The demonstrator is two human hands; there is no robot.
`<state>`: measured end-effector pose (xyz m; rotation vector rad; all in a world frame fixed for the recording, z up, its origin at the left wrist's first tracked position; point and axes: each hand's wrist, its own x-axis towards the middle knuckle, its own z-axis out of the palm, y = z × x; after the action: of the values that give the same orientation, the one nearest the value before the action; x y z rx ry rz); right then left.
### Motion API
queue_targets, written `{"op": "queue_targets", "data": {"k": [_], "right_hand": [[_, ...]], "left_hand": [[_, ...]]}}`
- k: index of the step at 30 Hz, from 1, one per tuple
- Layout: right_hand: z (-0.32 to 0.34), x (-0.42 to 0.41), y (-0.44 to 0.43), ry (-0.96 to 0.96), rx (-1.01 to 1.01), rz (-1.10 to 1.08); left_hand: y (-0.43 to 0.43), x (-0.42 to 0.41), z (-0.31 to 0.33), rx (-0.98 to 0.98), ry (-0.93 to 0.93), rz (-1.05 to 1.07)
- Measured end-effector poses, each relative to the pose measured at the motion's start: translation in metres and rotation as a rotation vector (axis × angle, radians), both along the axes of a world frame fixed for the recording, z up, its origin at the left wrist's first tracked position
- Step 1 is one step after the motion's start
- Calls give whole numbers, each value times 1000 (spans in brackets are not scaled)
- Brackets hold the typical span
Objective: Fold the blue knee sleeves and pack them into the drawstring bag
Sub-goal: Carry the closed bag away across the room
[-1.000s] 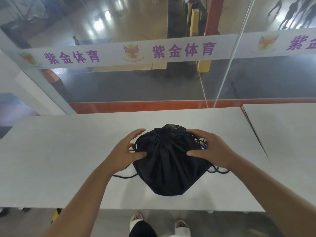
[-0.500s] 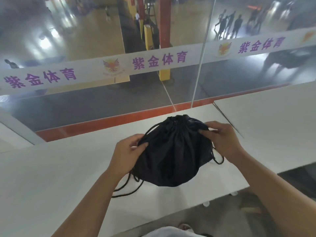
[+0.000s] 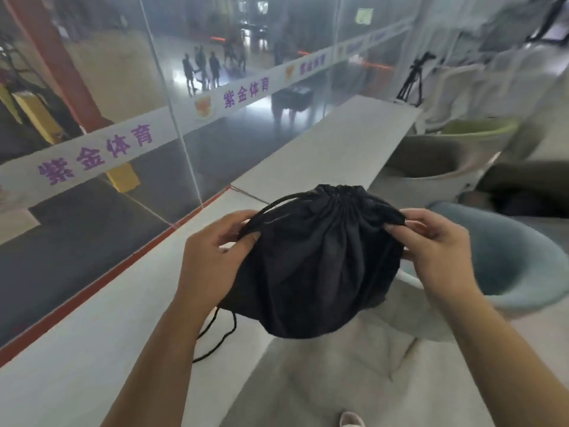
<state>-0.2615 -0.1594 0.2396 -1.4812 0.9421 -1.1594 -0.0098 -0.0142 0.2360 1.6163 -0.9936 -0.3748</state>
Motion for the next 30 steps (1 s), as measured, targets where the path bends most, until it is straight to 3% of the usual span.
{"op": "queue_targets", "data": {"k": [7,13,17,30], "right_hand": [[10,-194,15,70,0,-198],[-4,-377,30,110,135,-274],[-15,-492,41,101,198,-368],[-52,-743,12,-70,212,-942]], "left_hand": [[-56,-151,14,-29,8,-320],[-99,-310,11,-18,-65,-561],[-139,-416,-1,33,-14,-685],[-279,-727,-33,90,43,-1072]]}}
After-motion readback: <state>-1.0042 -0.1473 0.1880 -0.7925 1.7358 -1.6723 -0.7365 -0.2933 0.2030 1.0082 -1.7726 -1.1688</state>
